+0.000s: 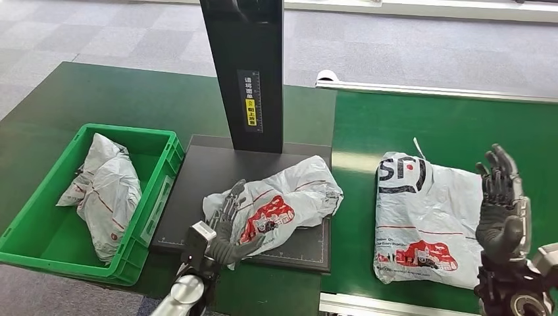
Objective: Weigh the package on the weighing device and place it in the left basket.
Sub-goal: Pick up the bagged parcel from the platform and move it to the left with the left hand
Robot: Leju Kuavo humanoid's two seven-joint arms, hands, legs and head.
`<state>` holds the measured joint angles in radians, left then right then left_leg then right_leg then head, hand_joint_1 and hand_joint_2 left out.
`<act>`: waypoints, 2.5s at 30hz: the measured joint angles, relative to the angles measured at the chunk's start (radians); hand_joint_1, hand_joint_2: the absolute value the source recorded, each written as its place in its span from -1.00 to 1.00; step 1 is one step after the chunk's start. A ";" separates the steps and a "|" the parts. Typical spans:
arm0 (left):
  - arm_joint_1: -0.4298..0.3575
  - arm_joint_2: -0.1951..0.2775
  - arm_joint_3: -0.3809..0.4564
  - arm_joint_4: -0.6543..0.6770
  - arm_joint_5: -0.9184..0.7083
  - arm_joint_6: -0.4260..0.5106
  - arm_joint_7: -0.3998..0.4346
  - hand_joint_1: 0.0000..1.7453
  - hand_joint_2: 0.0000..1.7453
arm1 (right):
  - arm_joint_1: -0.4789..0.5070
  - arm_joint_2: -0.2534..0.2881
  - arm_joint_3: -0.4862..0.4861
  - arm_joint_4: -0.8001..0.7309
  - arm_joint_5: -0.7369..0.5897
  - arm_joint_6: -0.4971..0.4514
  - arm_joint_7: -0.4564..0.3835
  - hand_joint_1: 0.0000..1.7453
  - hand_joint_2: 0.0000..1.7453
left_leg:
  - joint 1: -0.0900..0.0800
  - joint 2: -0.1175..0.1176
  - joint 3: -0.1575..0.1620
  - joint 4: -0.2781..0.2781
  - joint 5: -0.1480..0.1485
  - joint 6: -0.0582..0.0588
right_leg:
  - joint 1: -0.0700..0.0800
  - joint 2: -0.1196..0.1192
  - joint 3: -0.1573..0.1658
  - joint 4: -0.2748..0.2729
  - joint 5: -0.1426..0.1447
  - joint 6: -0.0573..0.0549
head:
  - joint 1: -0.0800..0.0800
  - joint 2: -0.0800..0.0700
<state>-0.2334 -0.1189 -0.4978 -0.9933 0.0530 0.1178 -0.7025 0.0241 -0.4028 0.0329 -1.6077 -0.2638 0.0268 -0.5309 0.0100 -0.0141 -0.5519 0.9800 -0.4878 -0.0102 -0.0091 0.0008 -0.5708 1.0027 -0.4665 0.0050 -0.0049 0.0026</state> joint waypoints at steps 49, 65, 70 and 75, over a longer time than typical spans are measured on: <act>-0.125 0.038 0.059 0.023 -0.943 -0.258 0.532 1.00 1.00 | 0.027 0.508 -0.019 0.260 0.238 0.182 0.268 -1.00 1.00 | -0.002 -0.001 0.025 -0.002 -0.005 0.001 | -0.003 -0.001 0.027 0.000 -0.006 0.004 | 0.000 0.000; -0.046 0.063 0.060 -0.081 -0.931 -0.184 0.450 1.00 1.00 | 0.084 0.524 -0.020 0.192 0.258 0.176 0.267 -1.00 1.00 | -0.002 -0.001 0.017 -0.001 -0.005 0.001 | -0.002 0.000 0.017 0.000 -0.007 0.003 | 0.000 0.000; -0.014 0.070 0.066 -0.127 -0.909 -0.109 0.384 1.00 1.00 | 0.085 0.529 -0.020 0.189 0.255 0.189 0.266 -1.00 1.00 | -0.002 0.001 0.013 -0.001 -0.005 0.001 | -0.002 0.000 0.013 0.001 -0.007 0.003 | 0.000 0.000; 0.052 0.076 0.117 -0.312 -0.844 0.180 0.148 1.00 1.00 | 0.078 0.530 -0.020 0.189 0.219 0.215 0.245 -1.00 1.00 | -0.002 0.002 0.009 -0.001 -0.005 0.001 | -0.002 0.001 0.009 0.001 -0.007 0.003 | 0.000 0.000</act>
<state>-0.1817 -0.0426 -0.3806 -1.3056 -0.7906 0.2976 -0.5542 0.1017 0.1275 0.0126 -1.4187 -0.0447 0.2419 -0.2860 0.0080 -0.0121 -0.5430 0.9789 -0.4928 -0.0092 -0.0113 0.0019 -0.5622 1.0036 -0.4735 0.0083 -0.0048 0.0023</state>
